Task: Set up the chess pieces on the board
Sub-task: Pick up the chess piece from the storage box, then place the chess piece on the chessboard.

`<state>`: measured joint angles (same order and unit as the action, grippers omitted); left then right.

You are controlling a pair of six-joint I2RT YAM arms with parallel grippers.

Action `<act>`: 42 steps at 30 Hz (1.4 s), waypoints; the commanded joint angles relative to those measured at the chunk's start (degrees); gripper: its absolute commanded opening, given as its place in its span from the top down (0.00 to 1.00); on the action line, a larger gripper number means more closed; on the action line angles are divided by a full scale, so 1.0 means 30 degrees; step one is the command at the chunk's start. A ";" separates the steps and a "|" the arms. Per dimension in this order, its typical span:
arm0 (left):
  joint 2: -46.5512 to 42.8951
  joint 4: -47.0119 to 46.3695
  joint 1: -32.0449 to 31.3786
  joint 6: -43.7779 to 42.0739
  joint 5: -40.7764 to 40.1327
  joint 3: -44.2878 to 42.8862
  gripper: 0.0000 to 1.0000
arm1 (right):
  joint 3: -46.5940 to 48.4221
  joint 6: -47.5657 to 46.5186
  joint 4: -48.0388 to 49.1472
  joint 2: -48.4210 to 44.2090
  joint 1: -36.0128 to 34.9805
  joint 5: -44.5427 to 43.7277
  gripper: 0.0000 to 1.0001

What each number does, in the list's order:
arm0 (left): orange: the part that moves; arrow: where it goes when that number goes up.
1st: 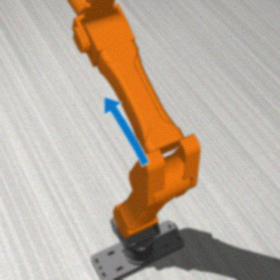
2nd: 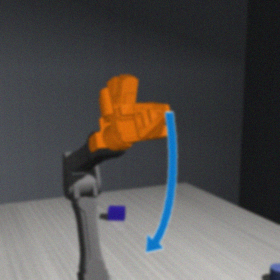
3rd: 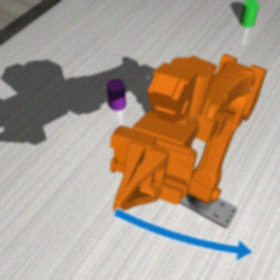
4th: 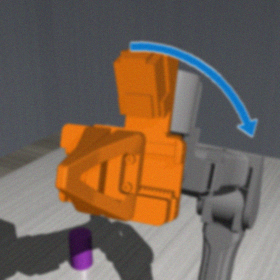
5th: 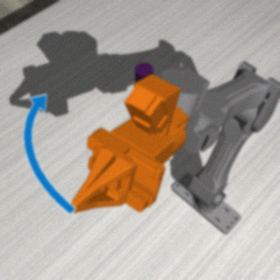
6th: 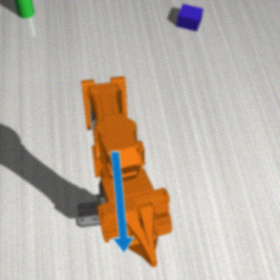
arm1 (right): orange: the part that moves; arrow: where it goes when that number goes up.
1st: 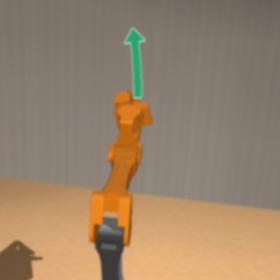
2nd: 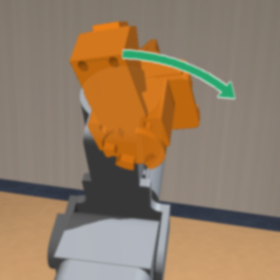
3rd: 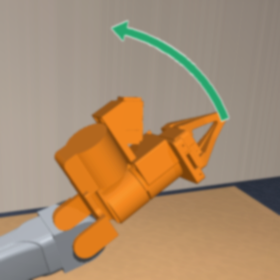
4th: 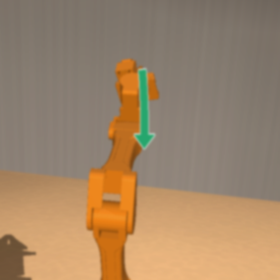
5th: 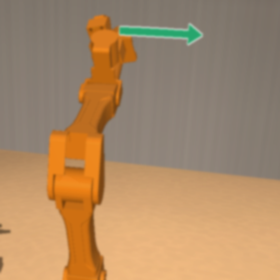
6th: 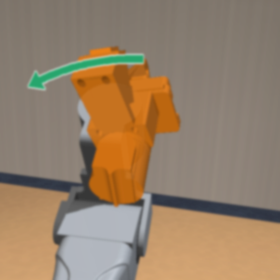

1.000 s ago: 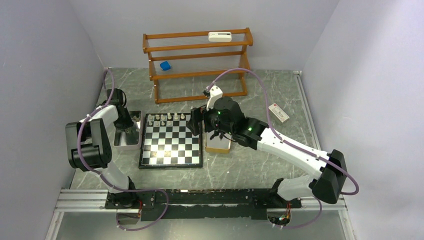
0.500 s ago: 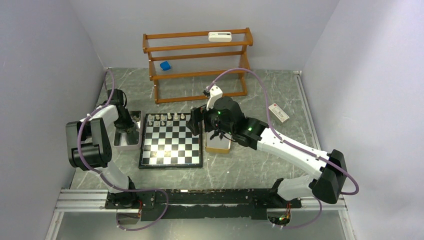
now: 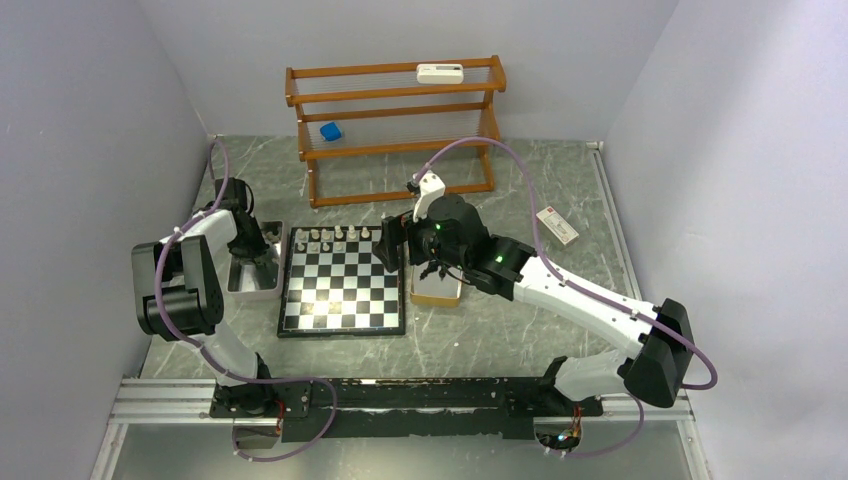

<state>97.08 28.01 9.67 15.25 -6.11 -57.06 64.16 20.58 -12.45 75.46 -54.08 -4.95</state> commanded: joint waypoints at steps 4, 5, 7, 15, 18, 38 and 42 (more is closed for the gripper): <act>-0.1045 0.0416 0.0175 0.0175 0.0480 -0.0496 0.83 | -0.0007 0.0264 0.0374 -0.0163 -0.0087 -0.0426 0.00; -0.1203 0.0441 0.0175 0.0212 0.0443 -0.0526 0.84 | 0.0025 0.0308 0.0400 -0.0189 -0.0078 -0.0433 0.00; -0.1561 0.0448 0.0186 0.0250 0.0472 -0.0547 0.84 | 0.0062 0.0405 0.0482 -0.0165 -0.0101 -0.0282 0.00; -0.2854 0.0967 0.0175 -0.0042 0.0933 -0.0980 0.85 | 0.0422 0.1757 0.0128 -0.0441 0.0054 -0.1173 0.00; -0.3476 0.1182 0.0176 0.0001 0.1398 -0.1251 0.86 | 0.0895 0.2002 -0.0015 -0.0371 0.0227 -0.1207 0.00; -0.7284 0.0376 -0.2761 -0.1436 1.0709 -0.0079 0.87 | 0.2098 0.3912 0.1779 0.1651 0.5431 0.8871 0.24; -0.8031 -0.0522 -0.4436 -0.1642 1.1258 0.0712 0.88 | 0.2145 0.5024 0.2850 0.2733 0.5431 1.0322 0.37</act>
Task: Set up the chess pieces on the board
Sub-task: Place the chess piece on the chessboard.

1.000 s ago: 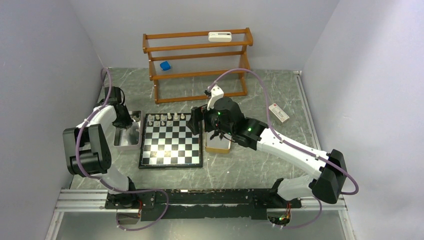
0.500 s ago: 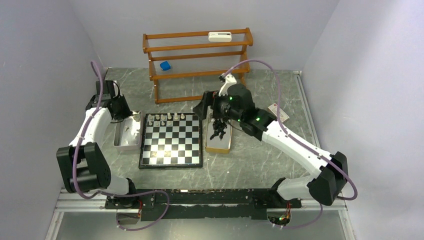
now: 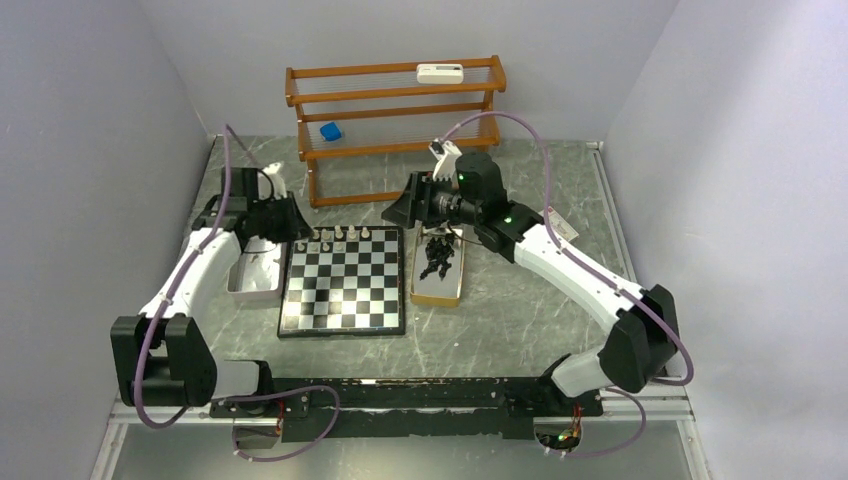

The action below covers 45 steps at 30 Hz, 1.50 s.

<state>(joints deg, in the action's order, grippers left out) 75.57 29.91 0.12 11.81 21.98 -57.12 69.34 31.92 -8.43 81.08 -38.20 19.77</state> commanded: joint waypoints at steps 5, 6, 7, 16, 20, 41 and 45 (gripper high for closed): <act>-0.1778 -0.3092 -0.2629 -0.0465 0.3215 0.1915 0.88 | 0.0065 0.3206 0.3397 0.2655 0.0112 0.4684 0.49; -0.1869 -0.3288 -0.2876 -0.0629 0.3426 0.2018 0.89 | 0.0134 0.3439 0.3549 0.3194 0.0131 0.5117 0.53; -0.1936 -0.3441 -0.3083 -0.0789 0.3642 0.2129 0.89 | 0.0187 0.3640 0.3740 0.3650 0.0134 0.5549 0.55; -0.2612 -0.5131 -0.4443 -0.1218 0.4789 0.3293 0.90 | 0.0913 0.5274 0.5096 0.6708 -0.0063 0.7763 0.59; -0.2885 -0.5221 -0.4706 -0.1461 0.4978 0.3236 0.90 | 0.1382 0.5396 0.5067 0.7374 -0.0187 0.8119 0.63; -0.3130 -0.5468 -0.5167 -0.1813 0.5251 0.3368 0.90 | 0.1646 0.6825 0.6094 0.8687 -0.0424 0.8075 0.69; -0.3159 -0.5517 -0.5195 -0.1894 0.5270 0.3396 0.90 | 0.1670 0.7007 0.6250 0.8827 -0.0419 0.8167 0.69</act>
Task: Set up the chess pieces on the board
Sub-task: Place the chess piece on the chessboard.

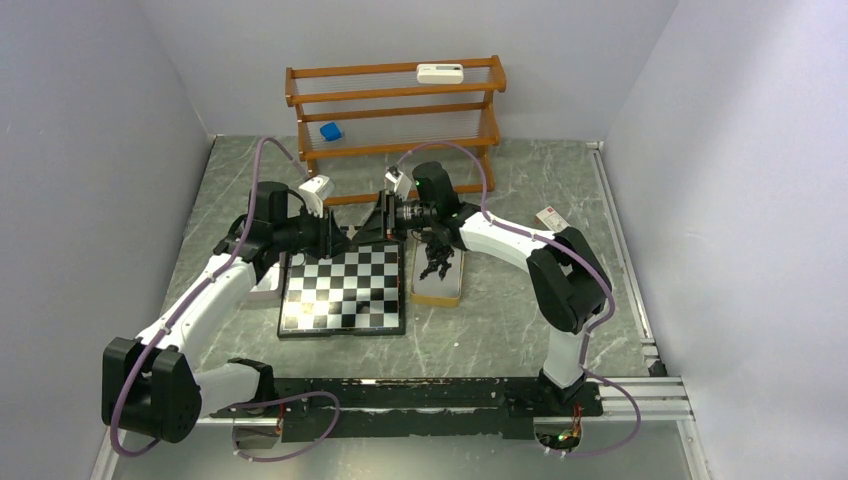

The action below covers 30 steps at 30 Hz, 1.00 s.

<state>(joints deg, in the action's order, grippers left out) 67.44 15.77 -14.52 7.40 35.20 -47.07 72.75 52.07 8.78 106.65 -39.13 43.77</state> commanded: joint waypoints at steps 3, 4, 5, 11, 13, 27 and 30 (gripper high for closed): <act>-0.0420 -0.0807 -0.0315 -0.0444 0.0978 0.0045 0.90 | 0.0564 0.0348 0.0561 0.0338 -0.0093 0.0136 0.69; -0.0434 -0.0804 -0.0315 -0.0445 0.1007 0.0045 0.90 | 0.0579 0.0339 0.0535 0.0338 -0.0107 0.0120 0.69; -0.0465 -0.0840 -0.0337 -0.0459 0.1061 0.0060 0.90 | 0.0614 0.0323 0.0485 0.0338 -0.0109 0.0118 0.69; -0.0573 -0.0893 -0.0355 -0.0507 0.1040 0.0162 0.90 | 0.0668 0.0542 0.0487 0.0373 -0.0107 0.0103 0.69; -0.0538 -0.0863 -0.0373 -0.0533 0.1001 0.0135 0.89 | 0.0630 0.0672 0.0579 0.0408 -0.0106 0.0092 0.69; -0.0653 -0.1009 -0.0374 -0.0661 0.1304 0.0223 0.90 | 0.0849 0.0559 0.0073 0.0819 -0.0108 0.0031 0.72; -0.0725 -0.1027 -0.0396 -0.0652 0.1263 0.0243 0.90 | 0.1012 0.0352 -0.0314 0.0935 -0.0093 -0.0086 0.72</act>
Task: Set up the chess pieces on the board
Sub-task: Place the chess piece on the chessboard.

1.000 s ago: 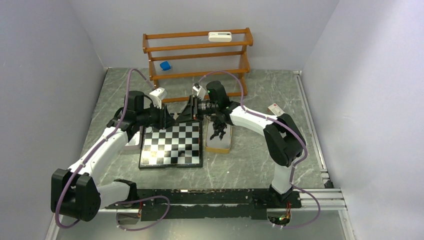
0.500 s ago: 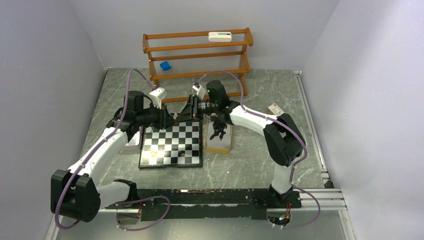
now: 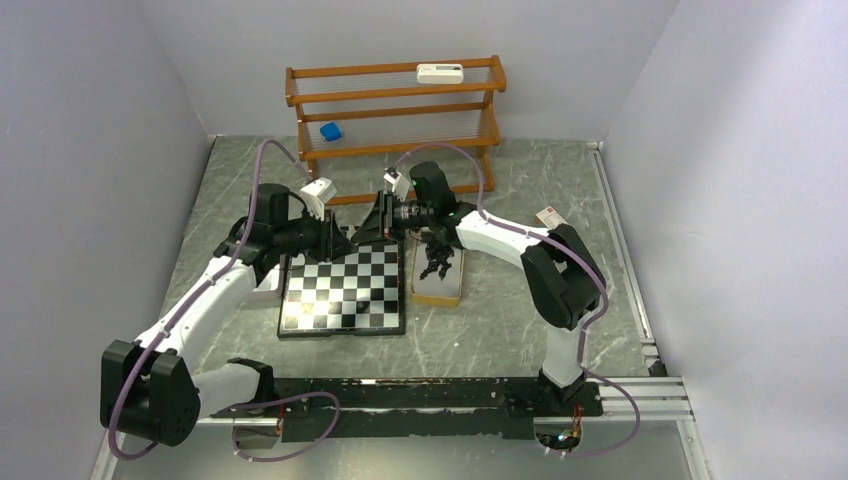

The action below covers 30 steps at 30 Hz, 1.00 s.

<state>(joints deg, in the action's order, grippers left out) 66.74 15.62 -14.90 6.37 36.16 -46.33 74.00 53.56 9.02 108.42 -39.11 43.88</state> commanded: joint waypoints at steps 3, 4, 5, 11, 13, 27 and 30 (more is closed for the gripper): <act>-0.0566 -0.1016 -0.0274 -0.0293 0.0935 0.0032 0.90 | 0.0607 -0.0144 -0.0342 0.0359 -0.0101 -0.0067 0.71; -0.0545 -0.0983 -0.0267 -0.0306 0.0911 0.0032 0.90 | 0.0550 -0.0123 -0.0266 0.0326 -0.0107 -0.0065 0.72; -0.0517 -0.0942 -0.0270 -0.0307 0.0820 0.0006 0.90 | 0.0492 -0.0106 -0.0231 0.0286 -0.0090 -0.0065 0.75; -0.0296 -0.0744 -0.0279 -0.0278 0.0232 -0.0081 0.91 | -0.0088 0.0084 0.0294 -0.0047 -0.0069 0.0099 0.71; -0.0218 -0.0646 -0.0264 -0.0307 0.0093 -0.0113 0.91 | -0.0308 0.0238 0.0474 -0.0154 -0.0039 0.0024 0.70; 0.0015 -0.0401 -0.0275 -0.0339 -0.0736 -0.0173 0.91 | -0.0831 0.1100 0.1415 -0.0446 -0.0029 0.0035 0.77; 0.0052 -0.0346 -0.0275 -0.0359 -0.0775 -0.0184 0.91 | -0.0933 0.1409 0.1768 -0.0504 -0.0029 0.0110 0.85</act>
<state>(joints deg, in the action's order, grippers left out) 66.70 15.68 -15.22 6.37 34.61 -46.33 72.47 56.21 11.81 108.79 -39.22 43.75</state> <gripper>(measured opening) 0.218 0.202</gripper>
